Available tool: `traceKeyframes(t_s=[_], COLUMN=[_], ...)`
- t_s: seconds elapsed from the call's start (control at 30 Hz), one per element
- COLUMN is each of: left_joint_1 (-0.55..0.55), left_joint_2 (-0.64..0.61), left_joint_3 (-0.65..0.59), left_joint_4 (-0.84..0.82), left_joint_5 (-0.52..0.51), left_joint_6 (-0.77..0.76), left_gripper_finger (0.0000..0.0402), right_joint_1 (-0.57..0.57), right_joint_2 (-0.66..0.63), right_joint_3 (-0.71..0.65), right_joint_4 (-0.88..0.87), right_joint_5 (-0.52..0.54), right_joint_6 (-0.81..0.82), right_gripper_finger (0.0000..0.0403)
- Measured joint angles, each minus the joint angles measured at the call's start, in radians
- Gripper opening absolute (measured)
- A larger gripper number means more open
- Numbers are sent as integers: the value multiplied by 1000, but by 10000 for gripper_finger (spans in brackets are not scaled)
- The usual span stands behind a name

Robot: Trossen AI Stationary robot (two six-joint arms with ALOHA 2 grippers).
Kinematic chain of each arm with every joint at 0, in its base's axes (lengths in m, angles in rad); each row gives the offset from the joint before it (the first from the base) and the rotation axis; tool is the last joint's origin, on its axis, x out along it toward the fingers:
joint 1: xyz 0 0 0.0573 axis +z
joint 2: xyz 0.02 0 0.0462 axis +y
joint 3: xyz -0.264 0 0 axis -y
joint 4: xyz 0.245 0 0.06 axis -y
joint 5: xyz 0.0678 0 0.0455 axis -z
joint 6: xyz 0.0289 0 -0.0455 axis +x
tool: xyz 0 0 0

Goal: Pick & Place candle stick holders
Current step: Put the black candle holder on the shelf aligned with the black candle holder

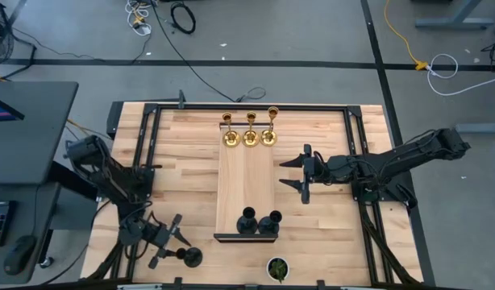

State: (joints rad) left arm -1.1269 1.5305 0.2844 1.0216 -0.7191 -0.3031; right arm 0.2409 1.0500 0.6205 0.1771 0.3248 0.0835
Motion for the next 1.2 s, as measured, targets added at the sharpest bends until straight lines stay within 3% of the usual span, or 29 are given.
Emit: traceKeyframes(t_s=[0.27, 0.8, 0.97, 1.2], left_joint_1=[5, 30, 65, 70], left_joint_2=[16, 16, 16, 16], left_joint_3=[3, 73, 73, 73], left_joint_4=[5, -54, -55, -69], left_joint_5=[35, 48, 111, 140], left_joint_6=[-45, 20, 19, 19], left_gripper_finger=[172, 172, 170, 120], right_joint_1=[0, 0, 0, 0], right_joint_2=[0, 0, 0, 0], right_joint_3=[0, 0, 0, 0], right_joint_4=[-1, -3, -3, -7], right_joint_5=[0, 0, 0, 0], right_joint_6=[13, 13, 13, 13], right_gripper_finger=[245, 245, 245, 245])
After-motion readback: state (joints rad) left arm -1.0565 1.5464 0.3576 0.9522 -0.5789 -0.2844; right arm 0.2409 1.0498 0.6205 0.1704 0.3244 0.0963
